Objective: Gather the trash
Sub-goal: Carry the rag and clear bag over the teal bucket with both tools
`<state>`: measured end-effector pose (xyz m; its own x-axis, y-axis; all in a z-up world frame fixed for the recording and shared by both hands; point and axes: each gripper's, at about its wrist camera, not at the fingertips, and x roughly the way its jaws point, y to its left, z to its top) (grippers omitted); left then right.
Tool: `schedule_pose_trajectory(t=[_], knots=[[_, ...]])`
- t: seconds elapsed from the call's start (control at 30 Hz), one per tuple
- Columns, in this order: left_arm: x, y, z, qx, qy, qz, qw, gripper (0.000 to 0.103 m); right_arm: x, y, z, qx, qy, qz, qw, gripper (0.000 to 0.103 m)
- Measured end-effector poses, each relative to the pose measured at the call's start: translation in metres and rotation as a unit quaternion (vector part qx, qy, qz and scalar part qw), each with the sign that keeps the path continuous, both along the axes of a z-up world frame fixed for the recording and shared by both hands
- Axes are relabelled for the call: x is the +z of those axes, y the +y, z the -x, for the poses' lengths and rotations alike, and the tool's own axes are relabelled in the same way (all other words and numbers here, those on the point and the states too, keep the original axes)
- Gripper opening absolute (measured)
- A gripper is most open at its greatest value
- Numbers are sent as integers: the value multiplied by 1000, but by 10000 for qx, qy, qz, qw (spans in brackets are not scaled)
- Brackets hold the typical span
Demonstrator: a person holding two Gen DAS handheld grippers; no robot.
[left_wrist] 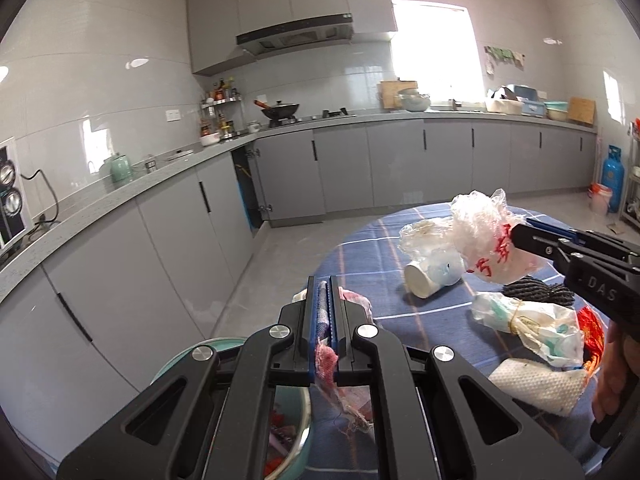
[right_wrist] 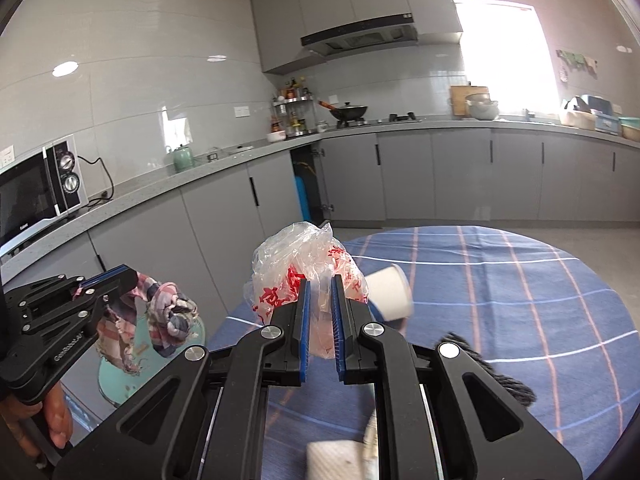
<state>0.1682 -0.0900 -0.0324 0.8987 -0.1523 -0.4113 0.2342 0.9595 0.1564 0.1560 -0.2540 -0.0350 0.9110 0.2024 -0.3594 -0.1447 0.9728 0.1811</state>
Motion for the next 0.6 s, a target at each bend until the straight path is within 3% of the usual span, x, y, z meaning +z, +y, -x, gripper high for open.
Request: schedule_pose_trajectory(t=[0.6], knots=[[9, 77, 7, 828, -69, 117, 9965, 5, 8, 80, -24, 773, -73, 114, 9969, 11]])
